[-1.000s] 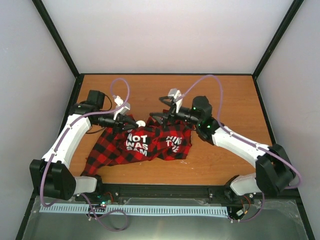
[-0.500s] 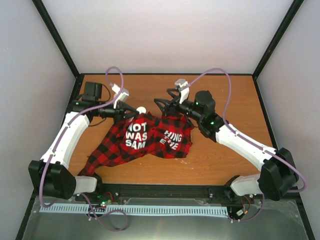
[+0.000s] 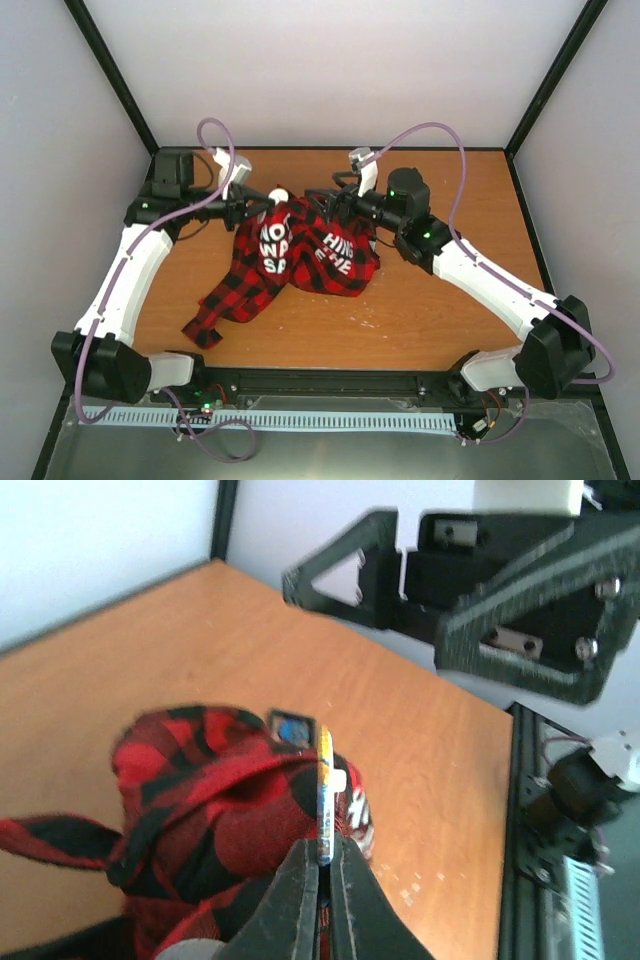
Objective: Remove the brooch from the garment
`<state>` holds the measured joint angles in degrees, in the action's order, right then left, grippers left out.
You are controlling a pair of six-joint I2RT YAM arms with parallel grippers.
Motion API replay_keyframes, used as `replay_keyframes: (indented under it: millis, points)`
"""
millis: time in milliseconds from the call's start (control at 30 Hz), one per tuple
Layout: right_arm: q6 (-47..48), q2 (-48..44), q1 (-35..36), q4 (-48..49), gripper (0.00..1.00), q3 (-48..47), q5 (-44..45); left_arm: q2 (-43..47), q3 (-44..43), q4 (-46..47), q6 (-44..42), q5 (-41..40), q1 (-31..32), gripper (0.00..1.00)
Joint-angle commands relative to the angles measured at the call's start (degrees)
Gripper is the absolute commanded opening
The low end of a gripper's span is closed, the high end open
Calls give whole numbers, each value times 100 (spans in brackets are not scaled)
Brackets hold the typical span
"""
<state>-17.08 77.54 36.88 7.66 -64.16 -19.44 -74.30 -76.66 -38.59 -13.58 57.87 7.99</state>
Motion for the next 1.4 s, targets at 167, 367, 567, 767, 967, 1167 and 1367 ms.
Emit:
replay_keyframes:
  millis: [167,367,567,767,967,1167,1367]
  points:
    - [-874,6,527,1469,100,943,-716,866,1560,687,784,952,-7,1]
    - [-827,63,846,2151,98,1206,-669,983,1844,955,937,1152,0,1]
    - [-867,244,847,2689,85,1371,-939,940,1821,1098,853,1242,1,1]
    - [-1078,383,847,3157,65,1443,-1046,945,1738,1376,1130,1225,1,1]
    - [-1366,538,847,3663,47,1424,-1103,944,1672,1623,1436,1321,1,1]
    - [-1848,756,845,4169,37,1453,-1205,977,1696,1683,1501,1340,1,1]
    - [-1983,843,847,4329,44,1521,-1251,1022,1713,1761,1605,1375,1,1]
